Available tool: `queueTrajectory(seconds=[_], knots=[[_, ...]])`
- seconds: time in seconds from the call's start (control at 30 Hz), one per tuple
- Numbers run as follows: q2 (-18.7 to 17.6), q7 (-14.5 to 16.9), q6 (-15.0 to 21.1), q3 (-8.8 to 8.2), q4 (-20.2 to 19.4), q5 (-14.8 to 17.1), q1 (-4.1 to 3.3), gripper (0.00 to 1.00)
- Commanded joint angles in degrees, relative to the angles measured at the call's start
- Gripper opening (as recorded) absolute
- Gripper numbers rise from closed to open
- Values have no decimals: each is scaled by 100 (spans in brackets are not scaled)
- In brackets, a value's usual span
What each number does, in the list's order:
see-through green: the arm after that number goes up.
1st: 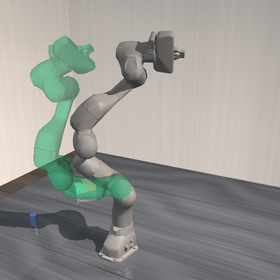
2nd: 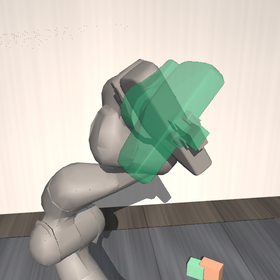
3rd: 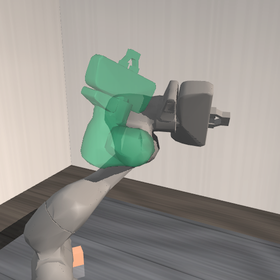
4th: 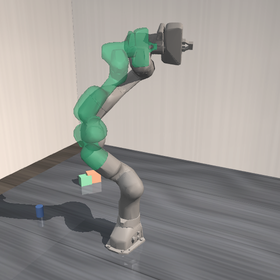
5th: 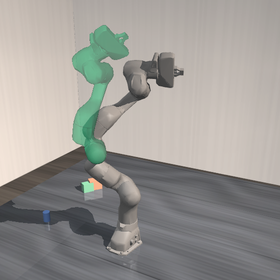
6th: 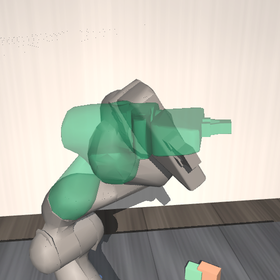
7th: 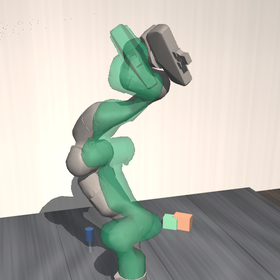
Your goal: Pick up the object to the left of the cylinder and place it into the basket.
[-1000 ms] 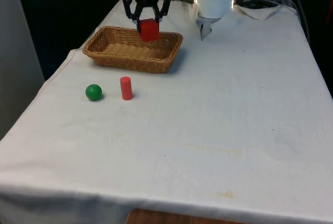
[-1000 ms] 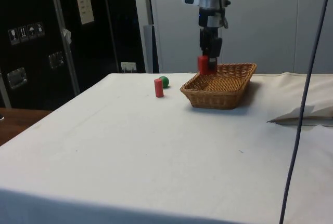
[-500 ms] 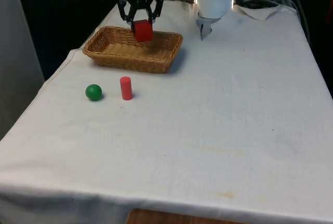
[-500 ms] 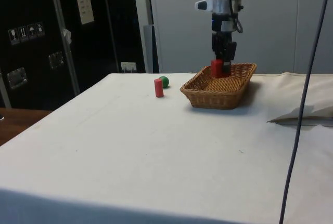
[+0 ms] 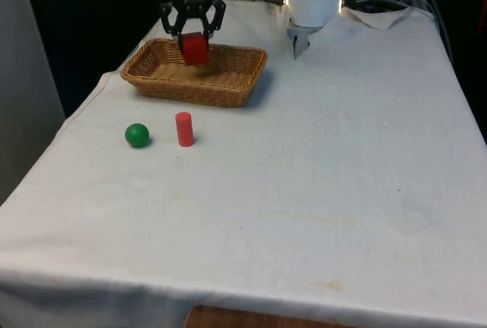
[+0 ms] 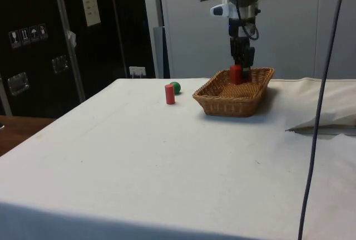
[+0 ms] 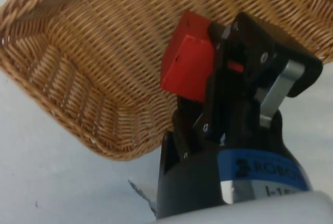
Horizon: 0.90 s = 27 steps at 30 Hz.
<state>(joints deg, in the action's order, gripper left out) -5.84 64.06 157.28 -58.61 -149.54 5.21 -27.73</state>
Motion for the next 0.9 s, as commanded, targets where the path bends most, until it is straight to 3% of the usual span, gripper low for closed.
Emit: queueTrajectory(seconds=[0.0, 0.03, 0.07, 0.3, 0.33, 0.37, 0.57, 0.6, 0.63, 0.73, 0.83, 0.87], knots=[[-34, 166, 92, 103, -74, 252, 57, 1], [-52, 40, -6, 0, 29, 69, 0, 1], [-74, 201, 80, 120, -52, 332, 57, 1], [-338, 476, 69, 201, 46, 905, 57, 1], [-350, 378, -80, 57, 166, 722, -6, 1], [-361, 493, 69, 206, 46, 945, 57, 1], [-521, 464, 126, 286, 17, 1112, 40, 1], [-498, 395, -74, 149, 138, 934, -11, 1], [-539, 453, 132, 298, 17, 1117, 40, 1], [-625, 407, 132, 338, 29, 1163, 46, 1], [-693, 384, 86, 327, 86, 1169, 29, 1], [-699, 350, -23, 241, 120, 1071, -11, 1]])
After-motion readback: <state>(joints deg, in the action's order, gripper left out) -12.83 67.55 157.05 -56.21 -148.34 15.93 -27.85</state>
